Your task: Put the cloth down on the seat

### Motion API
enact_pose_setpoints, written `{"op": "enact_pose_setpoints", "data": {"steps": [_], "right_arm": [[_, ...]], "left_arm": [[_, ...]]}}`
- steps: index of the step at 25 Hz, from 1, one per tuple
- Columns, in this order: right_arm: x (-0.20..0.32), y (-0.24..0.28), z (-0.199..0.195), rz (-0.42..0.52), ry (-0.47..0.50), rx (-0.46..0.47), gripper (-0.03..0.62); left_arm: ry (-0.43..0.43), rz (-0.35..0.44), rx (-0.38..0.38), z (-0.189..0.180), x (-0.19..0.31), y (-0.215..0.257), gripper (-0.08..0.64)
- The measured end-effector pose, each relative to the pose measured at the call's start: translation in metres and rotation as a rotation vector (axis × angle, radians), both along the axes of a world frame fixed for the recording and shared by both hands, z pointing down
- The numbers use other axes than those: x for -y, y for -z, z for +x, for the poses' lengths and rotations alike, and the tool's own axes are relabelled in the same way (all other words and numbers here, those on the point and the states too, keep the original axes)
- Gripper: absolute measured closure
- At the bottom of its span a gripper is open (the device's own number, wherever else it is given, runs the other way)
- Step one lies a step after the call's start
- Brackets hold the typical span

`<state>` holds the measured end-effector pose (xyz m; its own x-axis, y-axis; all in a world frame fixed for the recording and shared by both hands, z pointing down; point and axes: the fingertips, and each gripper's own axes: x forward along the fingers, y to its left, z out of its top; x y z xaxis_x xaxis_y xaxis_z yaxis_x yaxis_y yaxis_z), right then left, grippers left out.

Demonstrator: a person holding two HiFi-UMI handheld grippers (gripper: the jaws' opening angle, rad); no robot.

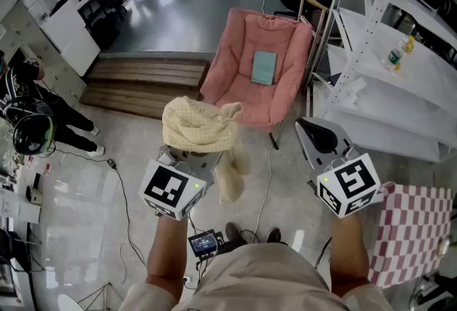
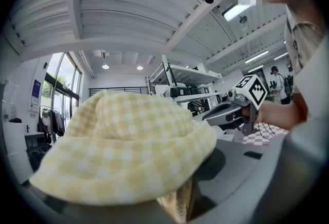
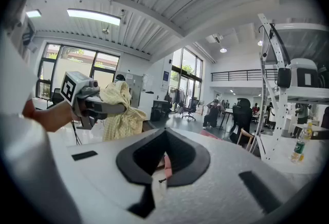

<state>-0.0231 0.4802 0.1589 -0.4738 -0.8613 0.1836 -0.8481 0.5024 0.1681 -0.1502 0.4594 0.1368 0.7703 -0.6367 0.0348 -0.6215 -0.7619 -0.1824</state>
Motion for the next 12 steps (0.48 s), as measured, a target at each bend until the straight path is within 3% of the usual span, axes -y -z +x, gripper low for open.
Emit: {"op": "enact_pose_setpoints", "data": {"steps": [12], "right_arm": [[0.025, -0.005, -0.02, -0.009, -0.02, 0.005, 0.601]], "left_arm": [[-0.021, -0.007, 0.001, -0.026, 0.027, -0.011, 0.419]]}}
